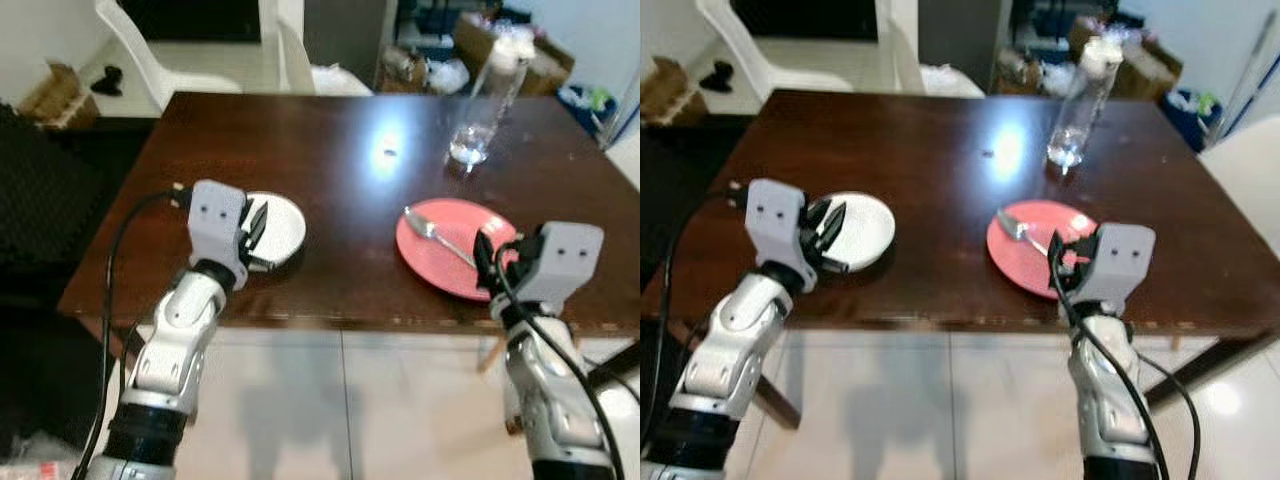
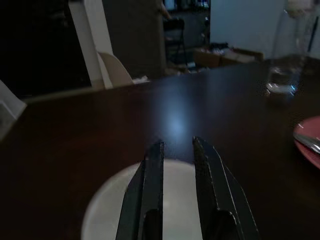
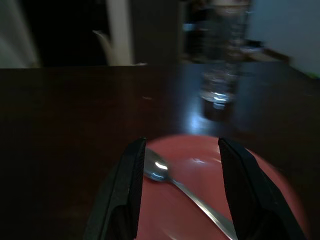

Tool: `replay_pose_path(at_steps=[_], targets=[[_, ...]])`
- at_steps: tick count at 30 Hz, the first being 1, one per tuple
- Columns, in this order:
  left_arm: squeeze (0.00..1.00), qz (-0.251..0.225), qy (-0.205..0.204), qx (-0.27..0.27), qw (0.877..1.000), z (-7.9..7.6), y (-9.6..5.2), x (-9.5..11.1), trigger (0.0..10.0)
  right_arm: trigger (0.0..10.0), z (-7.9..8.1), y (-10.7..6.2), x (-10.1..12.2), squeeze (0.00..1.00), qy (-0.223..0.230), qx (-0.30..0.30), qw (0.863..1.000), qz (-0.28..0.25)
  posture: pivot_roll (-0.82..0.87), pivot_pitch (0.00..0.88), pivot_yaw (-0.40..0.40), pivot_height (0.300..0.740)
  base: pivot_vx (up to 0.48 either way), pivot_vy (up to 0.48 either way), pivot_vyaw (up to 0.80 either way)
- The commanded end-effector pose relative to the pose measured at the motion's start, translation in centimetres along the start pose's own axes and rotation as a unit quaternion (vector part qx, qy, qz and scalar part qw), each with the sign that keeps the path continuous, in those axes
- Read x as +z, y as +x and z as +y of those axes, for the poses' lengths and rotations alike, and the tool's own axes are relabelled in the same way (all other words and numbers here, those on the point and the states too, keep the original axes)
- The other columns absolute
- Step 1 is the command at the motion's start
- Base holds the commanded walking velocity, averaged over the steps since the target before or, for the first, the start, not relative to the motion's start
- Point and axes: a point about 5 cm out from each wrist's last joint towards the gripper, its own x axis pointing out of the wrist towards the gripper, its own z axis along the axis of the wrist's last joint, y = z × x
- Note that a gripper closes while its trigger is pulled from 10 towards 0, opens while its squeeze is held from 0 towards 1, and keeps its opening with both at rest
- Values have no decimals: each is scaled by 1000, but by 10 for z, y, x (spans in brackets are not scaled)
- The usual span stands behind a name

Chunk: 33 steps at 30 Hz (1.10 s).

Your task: Setting the table

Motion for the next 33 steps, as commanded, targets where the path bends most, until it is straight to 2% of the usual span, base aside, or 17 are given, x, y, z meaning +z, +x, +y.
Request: replay_pose_path(at_steps=[1, 5, 6, 8, 9, 12, 15, 16, 18, 19, 20, 22, 23, 25, 27, 30, 33], targets=[[0, 14, 0, 8, 1000, 4, -4, -6, 10000, 10000, 14, -3, -4, 0, 11, 51, 998, 18, -62, 42, 65, 740, 480, 0, 0], [0, 16, 5, 8, 1000, 6, -6, -5, 10000, 10000, 37, -4, -6, 0, 37, 132, 990, 36, -60, 44, 65, 740, 449, 0, 0], [0, 16, 5, 8, 1000, 6, -6, -5, 10000, 10000, 37, -4, -6, 0, 37, 132, 990, 36, -60, 44, 65, 740, 431, 0, 0], [0, 18, 14, 13, 1000, 11, -9, -5, 10000, 10000, 62, -6, -9, 0, 71, 210, 974, 54, -51, 49, 63, 740, 431, 0, 0], [0, 19, 16, 17, 1000, 13, -10, -5, 10000, 10000, 67, -6, -9, 0, 77, 224, 970, 57, -51, 49, 63, 740, 428, 0, 0], [0, 19, 18, 20, 999, 14, -10, -5, 10000, 10000, 70, -6, -10, 0, 78, 231, 968, 59, -51, 49, 63, 740, 415, 0, 0], [0, 25, 24, 46, 998, 28, -19, -4, 10000, 10000, 82, -4, -8, 0, 81, 264, 959, 62, -41, 53, 60, 740, 228, 0, 0], [0, 25, 24, 46, 998, 28, -19, -4, 10000, 10000, 82, -4, -8, 0, 81, 264, 959, 62, -41, 53, 60, 740, 0, 0, 0], [0, 28, 28, 61, 997, 39, -26, -3, 10000, 10000, 92, -6, -6, 0, 94, 304, 946, 66, -41, 53, 60, 740, 0, 0, 0], [0, 28, 28, 61, 997, 39, -26, -3, 10000, 10000, 92, -6, -6, 0, 94, 304, 946, 66, -41, 53, 60, 740, 0, 0, 0], [0, 29, 32, 65, 997, 43, -30, -3, 10000, 10000, 96, -8, -5, 0, 100, 323, 939, 70, -41, 53, 60, 740, 0, 0, 0], [0, 30, 36, 67, 997, 46, -32, -3, 10000, 10000, 99, -10, -5, 0, 102, 338, 933, 74, -41, 53, 60, 740, 0, 0, 0], [0, 36, 62, 70, 995, 56, -38, -1, 10000, 10000, 102, -13, -8, 0, 102, 359, 924, 89, -41, 53, 60, 740, 0, 0, 0], [0, 38, 72, 69, 994, 60, -39, 0, 10000, 10000, 103, -14, -10, 0, 102, 364, 921, 94, -41, 53, 60, 740, 0, 0, 0], [0, 54, 95, 50, 993, 72, -47, 3, 10000, 10000, 104, -16, -12, 0, 101, 371, 918, 102, -11, 67, 45, 740, 0, 0, 0], [0, 100, 101, 6, 990, 102, -68, 10, 10000, 10000, 104, -18, -13, 0, 94, 370, 919, 103, -3, 70, 49, 740, 0, 0, 0], [0, 136, 130, 4, 982, 122, -85, 8, 10000, 10000, 104, -18, -12, 0, 93, 365, 921, 98, 4, 73, 57, 740, 0, 0, 0]])
